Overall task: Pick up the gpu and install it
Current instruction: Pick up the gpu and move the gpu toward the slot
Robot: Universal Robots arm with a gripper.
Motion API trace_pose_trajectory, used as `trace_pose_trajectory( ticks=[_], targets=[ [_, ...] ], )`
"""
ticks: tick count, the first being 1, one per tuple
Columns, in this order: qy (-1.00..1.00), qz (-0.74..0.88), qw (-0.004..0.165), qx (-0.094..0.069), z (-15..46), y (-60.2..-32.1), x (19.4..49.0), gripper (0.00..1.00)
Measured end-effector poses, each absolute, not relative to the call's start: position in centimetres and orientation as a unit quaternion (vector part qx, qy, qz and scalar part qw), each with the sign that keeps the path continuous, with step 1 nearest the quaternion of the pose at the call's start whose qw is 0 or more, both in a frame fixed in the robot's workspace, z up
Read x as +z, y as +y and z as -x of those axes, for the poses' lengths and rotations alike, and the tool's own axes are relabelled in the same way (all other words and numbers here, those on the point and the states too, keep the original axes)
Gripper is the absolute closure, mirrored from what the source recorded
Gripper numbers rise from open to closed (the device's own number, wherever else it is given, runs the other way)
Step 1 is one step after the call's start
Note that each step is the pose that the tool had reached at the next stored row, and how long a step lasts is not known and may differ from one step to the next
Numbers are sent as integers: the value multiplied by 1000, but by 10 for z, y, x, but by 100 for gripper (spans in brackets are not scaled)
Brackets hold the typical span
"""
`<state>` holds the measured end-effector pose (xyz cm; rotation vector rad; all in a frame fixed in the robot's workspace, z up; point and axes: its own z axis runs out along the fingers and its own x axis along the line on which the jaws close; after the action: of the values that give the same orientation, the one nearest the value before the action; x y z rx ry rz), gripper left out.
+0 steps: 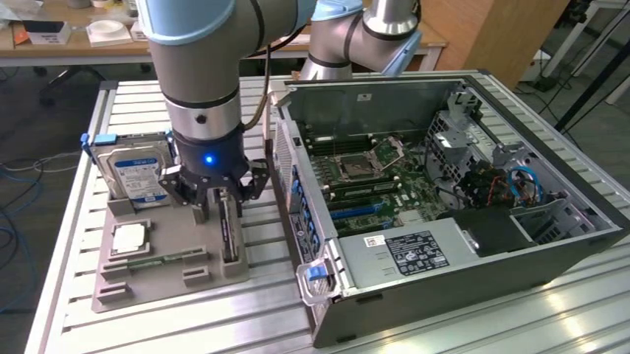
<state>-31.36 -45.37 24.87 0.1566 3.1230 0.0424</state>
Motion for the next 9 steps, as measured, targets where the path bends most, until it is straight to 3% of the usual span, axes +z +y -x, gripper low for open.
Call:
trace_pose_trajectory(
  ticks=[9],
  targets=[
    [998,-53,7,14,313,-454,238,47]
  ],
)
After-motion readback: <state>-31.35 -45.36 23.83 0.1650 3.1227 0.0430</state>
